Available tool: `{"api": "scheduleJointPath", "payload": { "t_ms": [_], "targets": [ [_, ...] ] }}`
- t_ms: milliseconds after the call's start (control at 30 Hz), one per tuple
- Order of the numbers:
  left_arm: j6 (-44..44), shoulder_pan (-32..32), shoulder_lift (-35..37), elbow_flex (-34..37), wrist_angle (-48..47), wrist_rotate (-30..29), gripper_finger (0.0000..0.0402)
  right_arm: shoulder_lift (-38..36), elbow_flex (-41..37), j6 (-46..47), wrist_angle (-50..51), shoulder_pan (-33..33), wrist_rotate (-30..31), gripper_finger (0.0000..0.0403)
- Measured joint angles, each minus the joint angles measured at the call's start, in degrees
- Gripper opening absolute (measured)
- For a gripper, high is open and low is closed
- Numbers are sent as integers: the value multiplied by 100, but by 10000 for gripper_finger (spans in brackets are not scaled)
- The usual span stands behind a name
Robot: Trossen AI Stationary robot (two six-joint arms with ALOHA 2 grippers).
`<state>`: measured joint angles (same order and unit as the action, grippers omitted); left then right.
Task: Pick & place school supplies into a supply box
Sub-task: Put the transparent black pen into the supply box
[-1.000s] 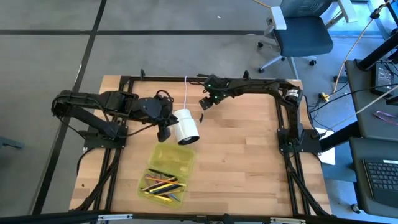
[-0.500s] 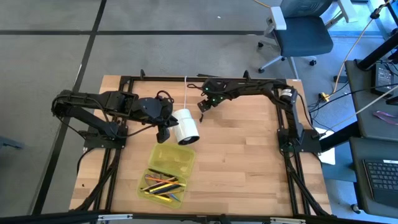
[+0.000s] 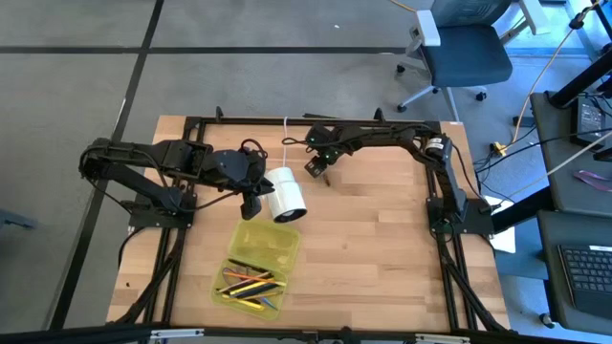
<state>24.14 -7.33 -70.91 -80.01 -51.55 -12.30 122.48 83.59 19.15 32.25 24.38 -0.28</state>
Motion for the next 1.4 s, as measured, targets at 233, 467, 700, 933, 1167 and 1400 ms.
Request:
{"api": "scheduleJointPath", "payload": {
  "t_ms": [233,467,700,933,1167,1400],
  "targets": [
    [81,-4,0,0,0,-1,58,0,-14,-528,-41,13,-38,74],
    [81,-4,0,0,0,0,58,0,-19,-1117,-94,22,-65,35],
    [83,-4,0,0,2,-2,58,-179,-41,-1234,275,20,-103,40],
    [83,-5,-2,0,-11,-3,58,-737,-48,-1373,929,-100,-124,38],
    [494,-173,-1,0,-315,-6,58,-1535,-42,-1371,1512,-582,-105,39],
    [1258,-725,-2,0,-515,-386,58,-2494,-39,-959,1510,-1366,-87,40]
  ]
}}
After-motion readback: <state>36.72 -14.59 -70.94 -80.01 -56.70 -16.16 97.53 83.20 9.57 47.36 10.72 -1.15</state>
